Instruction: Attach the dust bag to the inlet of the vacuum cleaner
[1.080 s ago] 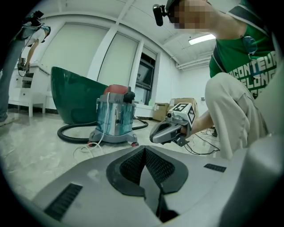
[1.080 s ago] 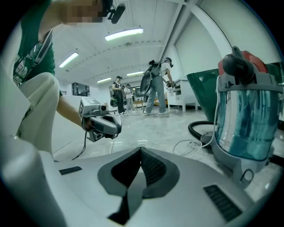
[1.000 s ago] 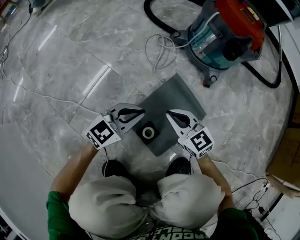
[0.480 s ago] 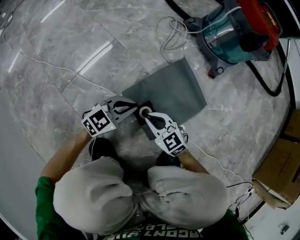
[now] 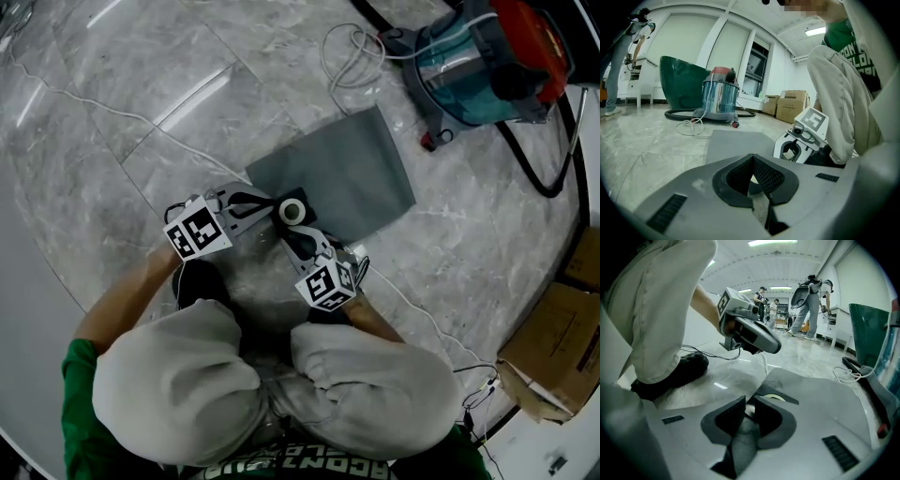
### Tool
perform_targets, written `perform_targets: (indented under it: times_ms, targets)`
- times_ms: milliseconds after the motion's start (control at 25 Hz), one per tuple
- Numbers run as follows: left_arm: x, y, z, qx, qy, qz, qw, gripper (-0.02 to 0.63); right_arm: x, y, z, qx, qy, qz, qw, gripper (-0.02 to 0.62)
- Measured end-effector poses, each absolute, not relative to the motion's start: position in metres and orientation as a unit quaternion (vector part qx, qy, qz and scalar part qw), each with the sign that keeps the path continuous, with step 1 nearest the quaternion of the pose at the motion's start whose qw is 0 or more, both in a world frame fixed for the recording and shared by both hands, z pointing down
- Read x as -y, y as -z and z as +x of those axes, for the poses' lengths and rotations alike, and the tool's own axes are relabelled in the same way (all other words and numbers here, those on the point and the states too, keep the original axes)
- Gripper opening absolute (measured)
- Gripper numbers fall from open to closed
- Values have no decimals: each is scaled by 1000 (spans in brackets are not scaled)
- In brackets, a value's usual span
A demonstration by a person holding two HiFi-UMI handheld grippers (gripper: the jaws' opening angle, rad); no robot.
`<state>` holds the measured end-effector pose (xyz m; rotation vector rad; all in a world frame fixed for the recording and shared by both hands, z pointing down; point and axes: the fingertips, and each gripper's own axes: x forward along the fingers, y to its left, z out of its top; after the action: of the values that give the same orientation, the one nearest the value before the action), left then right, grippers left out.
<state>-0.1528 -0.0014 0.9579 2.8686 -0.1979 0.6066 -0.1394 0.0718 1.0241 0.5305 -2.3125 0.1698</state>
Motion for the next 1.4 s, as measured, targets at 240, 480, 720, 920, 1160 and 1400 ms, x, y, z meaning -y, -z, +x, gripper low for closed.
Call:
perform_targets:
  times_ms: [240, 480, 720, 920, 1160, 1400]
  targets:
    - [-9, -964, -151, 46, -215, 970, 104, 5, -73, -1043, -144, 877, -23, 225, 424, 97]
    - [-4, -962, -148, 42, -215, 971, 96, 5, -60, -1015, -137, 873, 0, 286, 396, 97]
    - [23, -953, -130, 34, -213, 974, 73, 5, -37, -981, -112, 867, -12, 351, 354, 97]
    - [46, -950, -105, 20, -225, 973, 47, 5, -21, -968, -89, 852, -37, 396, 340, 91]
    - [67, -960, -91, 20, -246, 968, 40, 5, -10, -976, -74, 850, -75, 405, 327, 62]
    - [62, -971, -92, -13, -257, 965, 54, 5, -2, -973, -65, 851, -117, 412, 304, 17]
